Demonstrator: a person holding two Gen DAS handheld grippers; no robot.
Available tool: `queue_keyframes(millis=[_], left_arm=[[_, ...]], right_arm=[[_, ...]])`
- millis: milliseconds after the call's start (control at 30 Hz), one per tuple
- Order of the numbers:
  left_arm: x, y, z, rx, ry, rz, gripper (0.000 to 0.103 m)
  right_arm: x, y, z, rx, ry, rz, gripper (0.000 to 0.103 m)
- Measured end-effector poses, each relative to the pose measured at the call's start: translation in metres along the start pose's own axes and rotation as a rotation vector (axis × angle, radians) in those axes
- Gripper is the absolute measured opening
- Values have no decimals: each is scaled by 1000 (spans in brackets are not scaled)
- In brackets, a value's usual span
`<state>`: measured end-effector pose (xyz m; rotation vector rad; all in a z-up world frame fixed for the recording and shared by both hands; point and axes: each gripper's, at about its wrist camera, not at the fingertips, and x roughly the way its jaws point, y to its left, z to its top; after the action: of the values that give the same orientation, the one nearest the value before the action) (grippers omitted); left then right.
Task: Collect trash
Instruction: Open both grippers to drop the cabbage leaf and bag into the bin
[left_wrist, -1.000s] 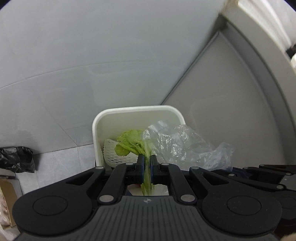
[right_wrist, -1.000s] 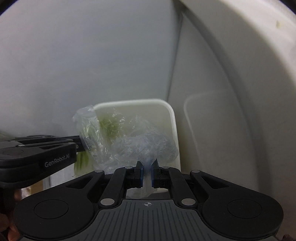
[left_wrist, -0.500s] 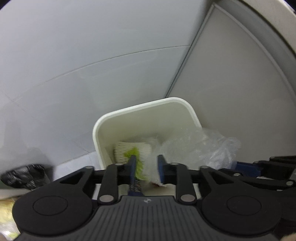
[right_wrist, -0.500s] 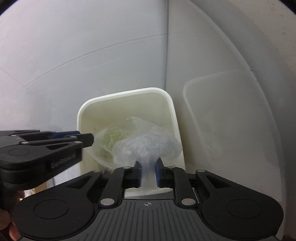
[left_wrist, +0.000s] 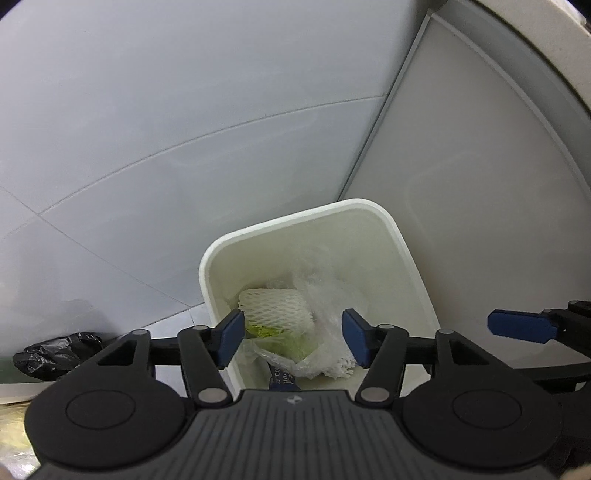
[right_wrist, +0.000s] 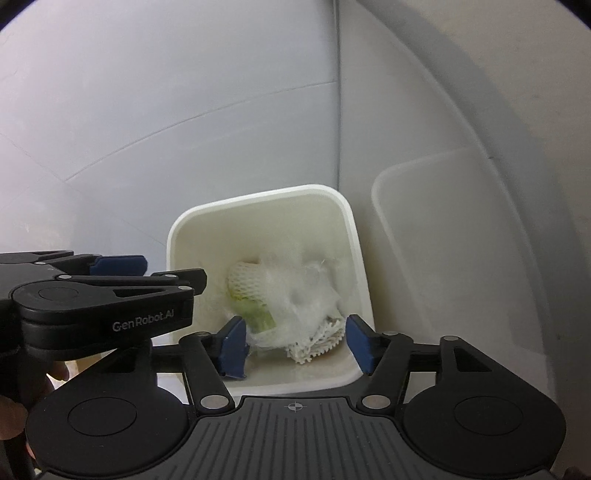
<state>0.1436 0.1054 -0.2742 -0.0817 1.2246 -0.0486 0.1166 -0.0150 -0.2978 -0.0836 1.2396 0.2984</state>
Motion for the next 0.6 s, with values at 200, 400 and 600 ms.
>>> queue_keyframes(millis=[200, 400, 600], left_arm=[[-11, -3, -1, 24, -8, 19, 64], [-26, -2, -6, 23, -17, 36, 71], [-42, 10, -9, 6, -21, 63, 78]], right_arm=[[-8, -10, 0, -5, 5, 41, 68], [-23, 1, 4, -52, 0, 84, 75], [-41, 10, 5, -108, -9, 118, 78]])
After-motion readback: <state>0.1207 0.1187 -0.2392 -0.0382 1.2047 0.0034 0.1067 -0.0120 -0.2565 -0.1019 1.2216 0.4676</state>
